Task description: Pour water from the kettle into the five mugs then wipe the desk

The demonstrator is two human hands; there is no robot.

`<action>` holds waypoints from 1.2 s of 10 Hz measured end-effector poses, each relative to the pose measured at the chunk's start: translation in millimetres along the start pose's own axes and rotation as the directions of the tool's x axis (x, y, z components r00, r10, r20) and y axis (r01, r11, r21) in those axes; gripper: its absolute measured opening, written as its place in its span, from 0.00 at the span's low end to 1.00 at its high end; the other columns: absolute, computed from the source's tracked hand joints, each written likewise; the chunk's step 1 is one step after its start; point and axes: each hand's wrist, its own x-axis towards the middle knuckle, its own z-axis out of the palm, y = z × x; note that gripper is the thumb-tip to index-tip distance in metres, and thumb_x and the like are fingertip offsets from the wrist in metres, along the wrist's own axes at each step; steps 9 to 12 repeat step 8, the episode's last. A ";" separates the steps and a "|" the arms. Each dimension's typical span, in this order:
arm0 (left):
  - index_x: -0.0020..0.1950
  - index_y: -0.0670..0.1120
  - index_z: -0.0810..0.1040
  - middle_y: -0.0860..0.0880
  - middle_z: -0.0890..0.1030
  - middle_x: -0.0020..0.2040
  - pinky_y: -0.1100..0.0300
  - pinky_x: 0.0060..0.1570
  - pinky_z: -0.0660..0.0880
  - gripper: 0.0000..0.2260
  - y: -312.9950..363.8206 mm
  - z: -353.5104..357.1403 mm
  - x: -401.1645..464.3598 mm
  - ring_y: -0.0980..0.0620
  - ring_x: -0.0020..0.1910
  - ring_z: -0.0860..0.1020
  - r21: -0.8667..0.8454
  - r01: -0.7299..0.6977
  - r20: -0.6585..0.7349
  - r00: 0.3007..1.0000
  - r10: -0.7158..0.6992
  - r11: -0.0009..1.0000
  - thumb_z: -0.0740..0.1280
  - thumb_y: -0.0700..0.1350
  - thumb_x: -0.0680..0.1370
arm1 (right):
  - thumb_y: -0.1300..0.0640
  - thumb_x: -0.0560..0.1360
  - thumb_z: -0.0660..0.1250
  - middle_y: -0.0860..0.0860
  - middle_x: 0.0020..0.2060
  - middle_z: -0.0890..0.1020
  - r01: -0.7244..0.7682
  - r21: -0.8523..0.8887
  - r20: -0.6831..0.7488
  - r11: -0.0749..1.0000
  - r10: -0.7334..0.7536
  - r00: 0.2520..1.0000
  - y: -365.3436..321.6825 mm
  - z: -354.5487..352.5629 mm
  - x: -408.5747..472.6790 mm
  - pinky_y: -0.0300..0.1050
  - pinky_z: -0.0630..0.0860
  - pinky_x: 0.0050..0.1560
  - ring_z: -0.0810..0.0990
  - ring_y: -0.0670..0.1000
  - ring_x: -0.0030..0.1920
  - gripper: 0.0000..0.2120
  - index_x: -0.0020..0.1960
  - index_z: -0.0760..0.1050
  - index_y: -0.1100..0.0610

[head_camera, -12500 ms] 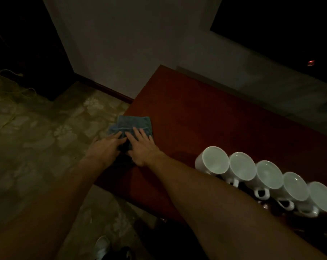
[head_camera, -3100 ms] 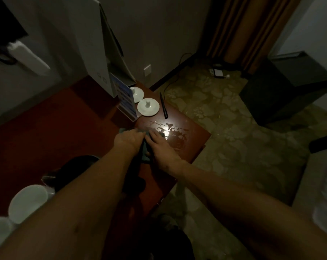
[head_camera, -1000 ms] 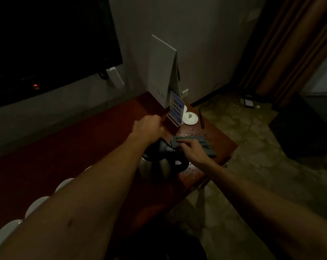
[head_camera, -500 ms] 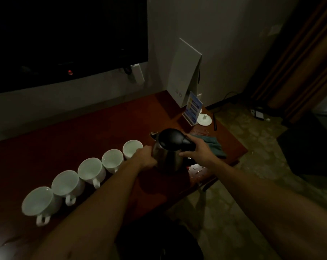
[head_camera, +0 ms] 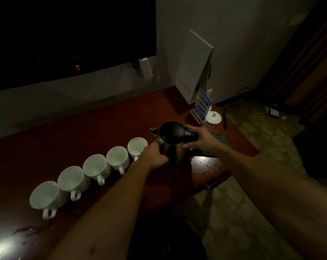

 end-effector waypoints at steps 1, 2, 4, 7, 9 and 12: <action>0.65 0.47 0.70 0.45 0.78 0.51 0.54 0.44 0.76 0.24 1.2 -0.7 -1.0 0.48 0.47 0.78 -0.010 -0.013 -0.001 1.000 0.013 1.000 0.70 0.43 0.70 | 0.66 0.69 0.77 0.47 0.59 0.80 0.007 -0.007 0.003 1.000 -0.006 1.000 -1.1 0.2 -1.5 0.53 0.74 0.66 0.79 0.48 0.60 0.31 0.69 0.72 0.53; 0.65 0.47 0.71 0.45 0.78 0.53 0.52 0.49 0.77 0.26 -3.4 0.0 1.2 0.48 0.48 0.78 -0.022 -0.022 0.011 1.000 0.022 1.000 0.70 0.46 0.68 | 0.64 0.69 0.77 0.46 0.57 0.81 0.026 -0.017 -0.019 1.000 -0.026 0.999 0.8 0.3 -4.1 0.50 0.75 0.64 0.80 0.46 0.58 0.29 0.68 0.74 0.53; 0.63 0.46 0.72 0.46 0.78 0.51 0.58 0.43 0.73 0.20 -5.6 3.5 3.8 0.50 0.46 0.77 -0.030 -0.050 0.032 0.998 0.051 0.998 0.69 0.42 0.72 | 0.64 0.68 0.78 0.44 0.56 0.82 0.012 -0.028 -0.068 1.000 -0.014 0.998 6.7 3.2 -11.0 0.53 0.75 0.66 0.80 0.43 0.57 0.31 0.69 0.73 0.55; 0.76 0.44 0.62 0.43 0.69 0.70 0.50 0.60 0.74 0.30 -11.0 -27.9 -9.2 0.43 0.63 0.74 0.131 -0.005 0.039 0.999 0.000 0.991 0.67 0.43 0.74 | 0.47 0.73 0.74 0.43 0.60 0.79 -0.083 -0.004 0.018 0.997 0.083 0.996 -33.7 4.0 -8.1 0.48 0.74 0.65 0.78 0.40 0.58 0.30 0.72 0.69 0.51; 0.79 0.47 0.58 0.42 0.63 0.76 0.44 0.67 0.69 0.33 -9.9 -90.4 -21.7 0.41 0.71 0.66 0.236 0.052 -0.052 0.998 -0.041 0.970 0.65 0.45 0.74 | 0.29 0.64 0.73 0.50 0.74 0.68 -0.111 -0.240 -0.012 0.964 0.112 0.994 -78.8 8.2 16.0 0.60 0.67 0.71 0.70 0.54 0.71 0.47 0.77 0.61 0.44; 0.79 0.47 0.58 0.42 0.63 0.76 0.44 0.67 0.69 0.33 -9.9 -90.4 -21.7 0.41 0.71 0.66 0.236 0.052 -0.052 0.998 -0.041 0.970 0.65 0.45 0.74 | 0.29 0.64 0.73 0.50 0.74 0.68 -0.111 -0.240 -0.012 0.964 0.112 0.994 -78.8 8.2 16.0 0.60 0.67 0.71 0.70 0.54 0.71 0.47 0.77 0.61 0.44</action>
